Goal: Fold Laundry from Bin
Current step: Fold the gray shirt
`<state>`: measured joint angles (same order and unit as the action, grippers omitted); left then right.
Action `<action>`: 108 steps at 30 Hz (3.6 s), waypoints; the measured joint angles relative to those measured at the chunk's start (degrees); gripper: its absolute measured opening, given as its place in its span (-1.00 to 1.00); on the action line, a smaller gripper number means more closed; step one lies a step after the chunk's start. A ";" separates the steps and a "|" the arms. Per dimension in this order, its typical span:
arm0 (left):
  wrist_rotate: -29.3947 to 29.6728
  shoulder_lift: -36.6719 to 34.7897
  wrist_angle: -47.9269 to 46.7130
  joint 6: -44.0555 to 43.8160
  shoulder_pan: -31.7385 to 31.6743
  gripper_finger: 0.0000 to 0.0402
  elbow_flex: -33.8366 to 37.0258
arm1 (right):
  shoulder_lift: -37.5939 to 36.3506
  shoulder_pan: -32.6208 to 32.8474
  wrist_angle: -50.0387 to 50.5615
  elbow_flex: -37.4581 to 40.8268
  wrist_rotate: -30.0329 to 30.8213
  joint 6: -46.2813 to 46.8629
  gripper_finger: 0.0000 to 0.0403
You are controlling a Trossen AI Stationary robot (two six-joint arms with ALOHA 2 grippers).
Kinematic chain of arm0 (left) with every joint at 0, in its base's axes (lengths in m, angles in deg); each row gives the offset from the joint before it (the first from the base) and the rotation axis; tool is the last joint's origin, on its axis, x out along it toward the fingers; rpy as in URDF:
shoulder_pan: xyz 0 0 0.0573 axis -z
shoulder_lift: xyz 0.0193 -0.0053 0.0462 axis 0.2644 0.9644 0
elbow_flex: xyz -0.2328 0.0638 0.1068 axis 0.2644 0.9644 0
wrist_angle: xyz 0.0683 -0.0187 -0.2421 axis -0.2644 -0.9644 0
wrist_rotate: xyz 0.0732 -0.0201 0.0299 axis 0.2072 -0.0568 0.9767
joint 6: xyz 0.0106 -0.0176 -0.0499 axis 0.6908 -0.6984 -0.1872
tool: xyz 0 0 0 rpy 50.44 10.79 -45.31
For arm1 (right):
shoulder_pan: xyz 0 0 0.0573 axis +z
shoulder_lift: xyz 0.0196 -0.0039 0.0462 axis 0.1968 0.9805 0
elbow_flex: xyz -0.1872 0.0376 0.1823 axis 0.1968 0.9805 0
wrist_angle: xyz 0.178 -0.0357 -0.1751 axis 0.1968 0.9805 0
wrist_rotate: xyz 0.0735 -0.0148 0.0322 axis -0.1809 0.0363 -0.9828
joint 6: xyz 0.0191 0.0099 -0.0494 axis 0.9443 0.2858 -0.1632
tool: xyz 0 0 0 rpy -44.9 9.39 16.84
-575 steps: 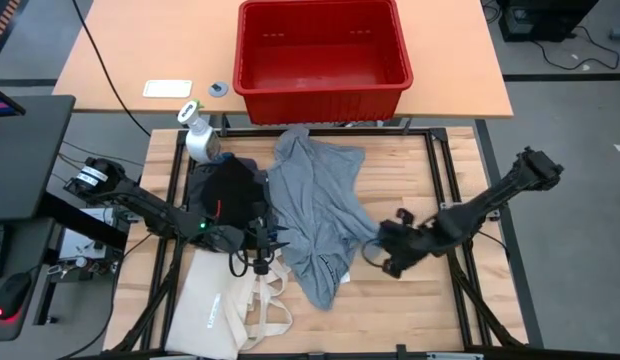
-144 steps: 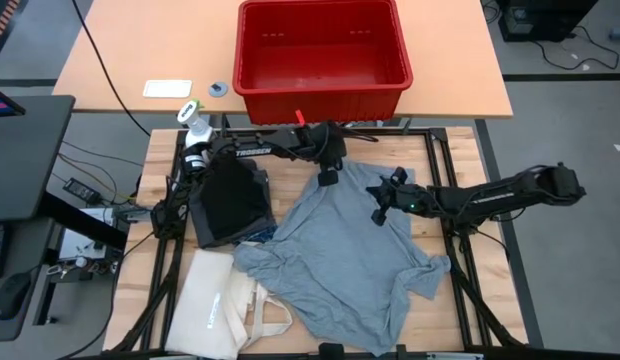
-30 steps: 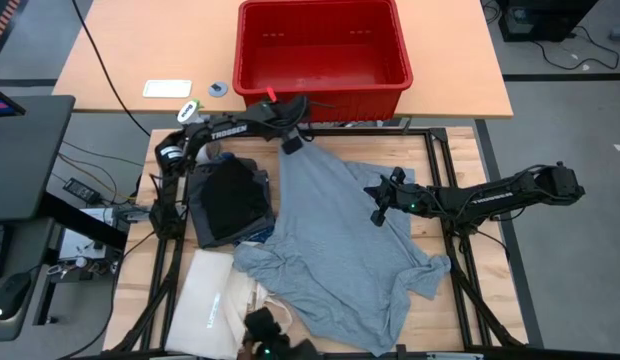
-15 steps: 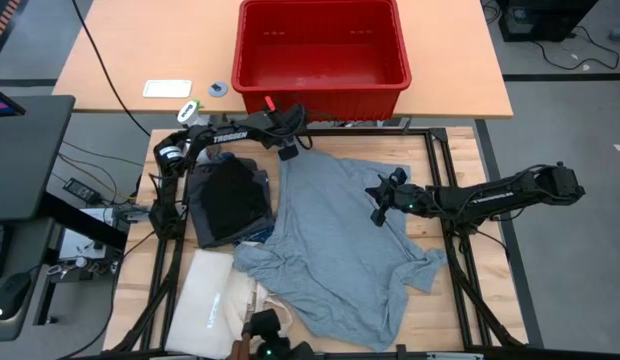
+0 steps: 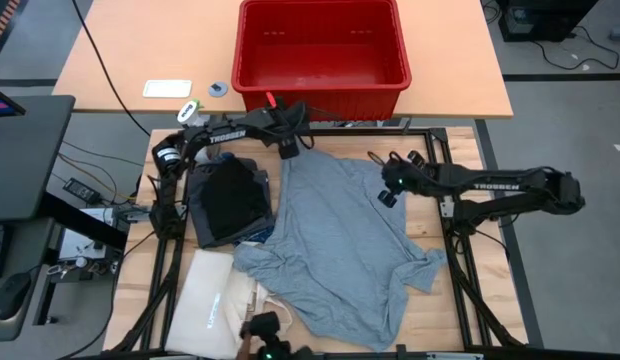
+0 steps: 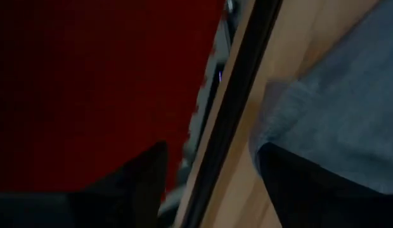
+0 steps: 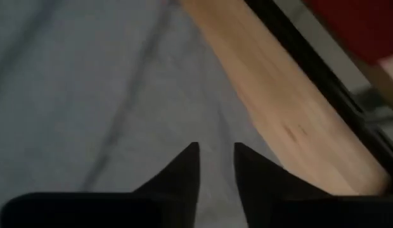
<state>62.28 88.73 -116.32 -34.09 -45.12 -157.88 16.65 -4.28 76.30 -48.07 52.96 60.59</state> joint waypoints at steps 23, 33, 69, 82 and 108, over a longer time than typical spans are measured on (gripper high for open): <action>-42.68 -7.53 4.59 -0.39 -4.25 -0.06 0.04 | 21.04 -33.69 1.17 -5.58 -15.04 -10.68 0.00; -47.45 -6.77 6.85 2.79 5.93 -0.06 0.11 | 29.53 -35.94 8.06 -10.95 -17.47 -15.39 -0.06; -43.72 -6.35 2.03 2.16 -4.70 -0.06 0.05 | 29.82 -35.89 19.01 -30.84 3.66 -17.90 -0.93; -19.01 7.31 3.85 1.48 -8.74 -0.06 0.05 | 29.82 -33.13 13.91 -30.84 -3.05 -17.17 -0.93; -15.96 12.57 6.71 2.54 -8.56 -0.59 0.11 | 29.82 -32.87 21.19 -30.69 -3.83 -18.77 -0.93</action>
<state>46.32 101.30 -109.62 -31.55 -53.68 -157.77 46.47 -37.14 97.49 -78.76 49.12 41.82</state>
